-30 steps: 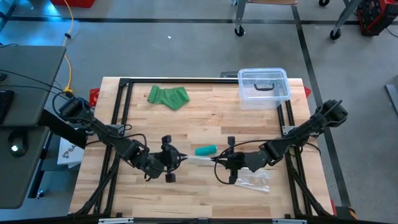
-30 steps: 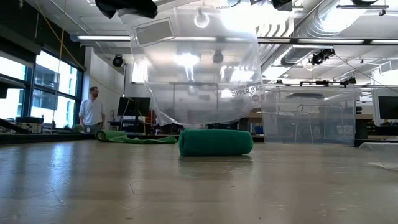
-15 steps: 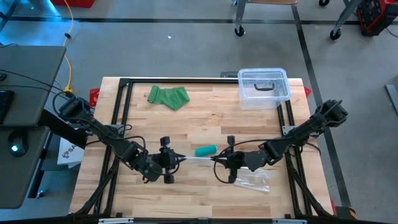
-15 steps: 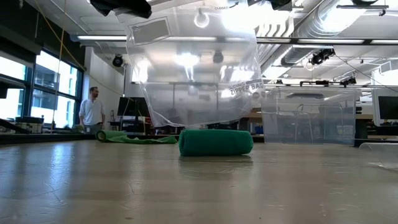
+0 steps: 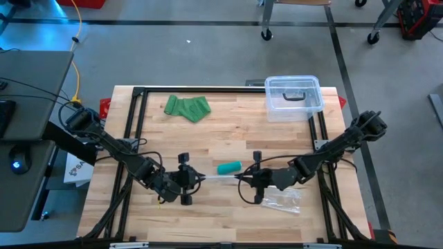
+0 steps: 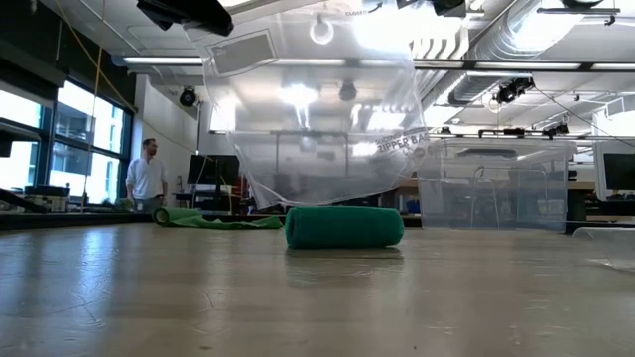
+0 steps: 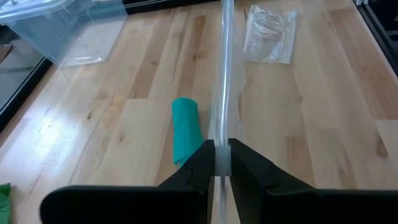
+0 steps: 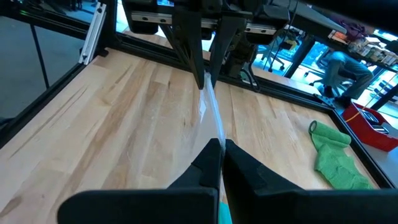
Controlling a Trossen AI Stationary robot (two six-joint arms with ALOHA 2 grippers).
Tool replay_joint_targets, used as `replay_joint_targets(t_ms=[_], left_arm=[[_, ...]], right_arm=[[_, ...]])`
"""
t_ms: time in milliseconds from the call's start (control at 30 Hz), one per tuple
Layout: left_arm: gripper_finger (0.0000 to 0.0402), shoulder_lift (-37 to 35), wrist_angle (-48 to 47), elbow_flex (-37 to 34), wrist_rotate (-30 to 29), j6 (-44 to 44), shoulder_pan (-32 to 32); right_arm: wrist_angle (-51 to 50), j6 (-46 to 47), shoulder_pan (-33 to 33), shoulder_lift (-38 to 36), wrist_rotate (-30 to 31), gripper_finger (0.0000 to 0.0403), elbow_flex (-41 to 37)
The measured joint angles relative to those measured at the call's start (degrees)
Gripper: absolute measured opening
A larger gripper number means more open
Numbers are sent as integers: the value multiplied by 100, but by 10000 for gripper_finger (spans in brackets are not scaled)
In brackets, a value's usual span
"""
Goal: Roll bandage
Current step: Open the transparent zip bag
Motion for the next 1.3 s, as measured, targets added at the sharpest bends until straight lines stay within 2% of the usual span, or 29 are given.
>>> replay_joint_targets(t_ms=[233, 567, 733, 1033, 1300], left_arm=[[41, 0, 3, 0, 163, -31, 0], [128, -5, -11, 249, 588, 117, 11], [152, -128, 8, 513, 684, 457, 11], [152, -292, 58, 568, -436, 820, 146], [140, -74, 241, 568, 647, 841, 701]], right_arm=[[2, 0, 0, 0, 0, 0, 0], [3, 2, -7, -2, 0, 0, 0], [4, 2, -9, -2, -23, 0, 0], [2, 4, -9, -2, -48, 0, 0], [2, 5, -9, -2, -48, 0, 0]])
